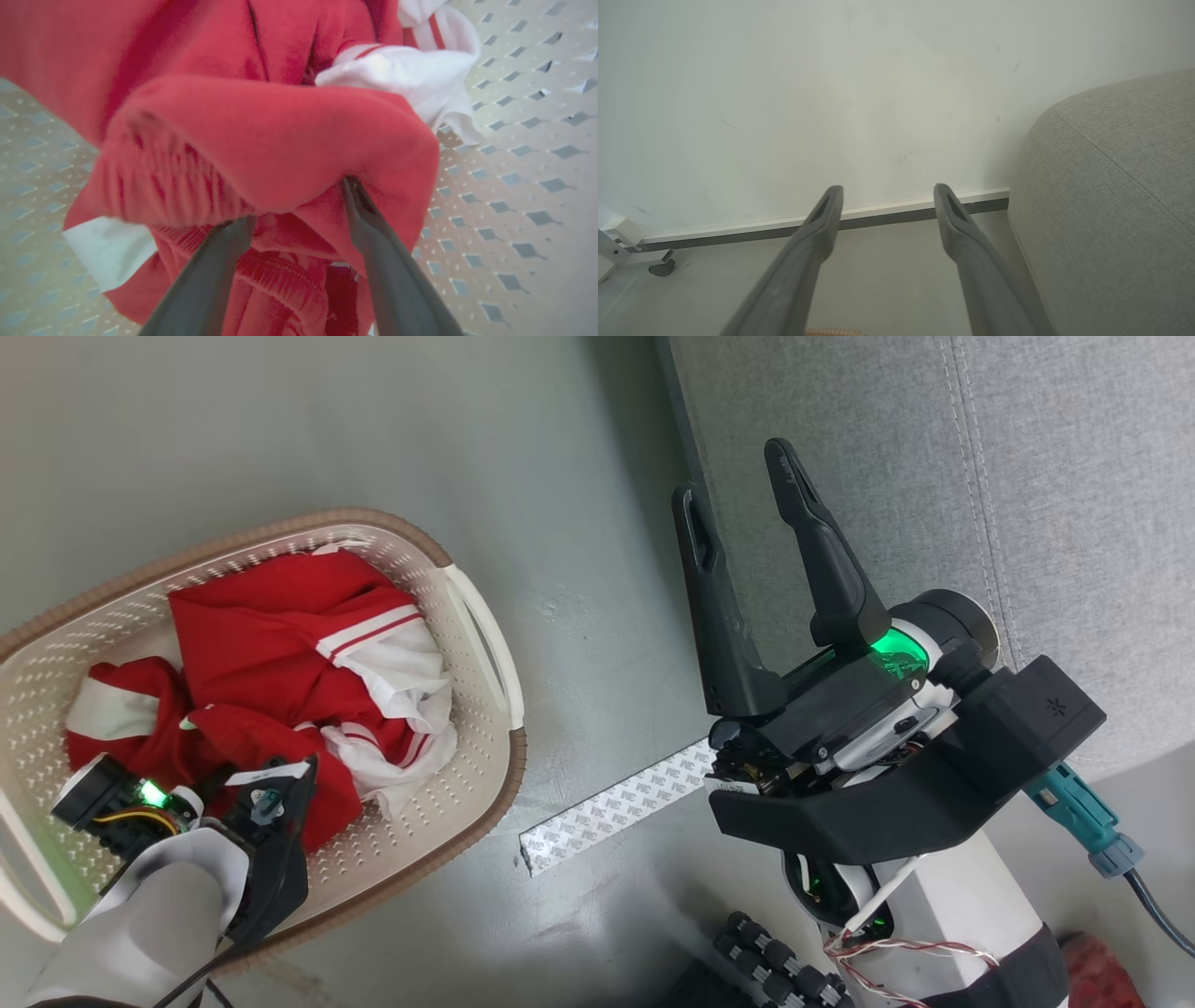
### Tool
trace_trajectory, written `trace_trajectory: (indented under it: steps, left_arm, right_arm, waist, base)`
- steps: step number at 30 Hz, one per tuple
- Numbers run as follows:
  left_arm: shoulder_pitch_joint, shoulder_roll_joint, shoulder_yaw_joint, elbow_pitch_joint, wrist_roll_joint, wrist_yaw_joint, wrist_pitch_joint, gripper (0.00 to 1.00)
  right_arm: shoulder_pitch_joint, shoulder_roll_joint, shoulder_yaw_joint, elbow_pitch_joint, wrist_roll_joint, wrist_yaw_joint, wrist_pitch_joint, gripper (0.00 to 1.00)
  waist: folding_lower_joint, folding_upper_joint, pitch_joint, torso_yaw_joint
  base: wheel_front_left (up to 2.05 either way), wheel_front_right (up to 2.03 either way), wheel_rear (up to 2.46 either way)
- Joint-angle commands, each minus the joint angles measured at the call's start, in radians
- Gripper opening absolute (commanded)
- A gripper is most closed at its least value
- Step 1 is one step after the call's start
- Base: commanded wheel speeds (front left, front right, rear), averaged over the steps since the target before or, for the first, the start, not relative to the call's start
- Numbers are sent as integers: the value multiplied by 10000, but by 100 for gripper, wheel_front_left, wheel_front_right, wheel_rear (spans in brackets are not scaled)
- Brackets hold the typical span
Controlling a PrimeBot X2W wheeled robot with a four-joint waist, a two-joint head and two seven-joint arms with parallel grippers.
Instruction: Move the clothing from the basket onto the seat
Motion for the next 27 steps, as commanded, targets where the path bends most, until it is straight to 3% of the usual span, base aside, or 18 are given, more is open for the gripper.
trace_trajectory:
  steps: [1, 13, 27]
  left_arm:
    - [-73, 96, -16, -5, -87, -36, -148, 0]
    - [180, -290, -16, -95, -562, 76, -433, 0]
    - [1373, -412, 379, -2030, -1517, 296, -752, 0]
  right_arm:
    - [-66, 27, 15, -10, 75, 8, -11, 100]
    - [88, 28, -81, 186, -37, 8, -11, 100]
    - [490, 19, -123, 744, -745, 8, -11, 100]
  waist:
    - [0, 0, 52, -67]
    - [0, 0, -335, 94]
    - [0, 0, -1774, 983]
  base:
    - [0, 0, 0]
    - [0, 0, 0]
    - [0, 0, 0]
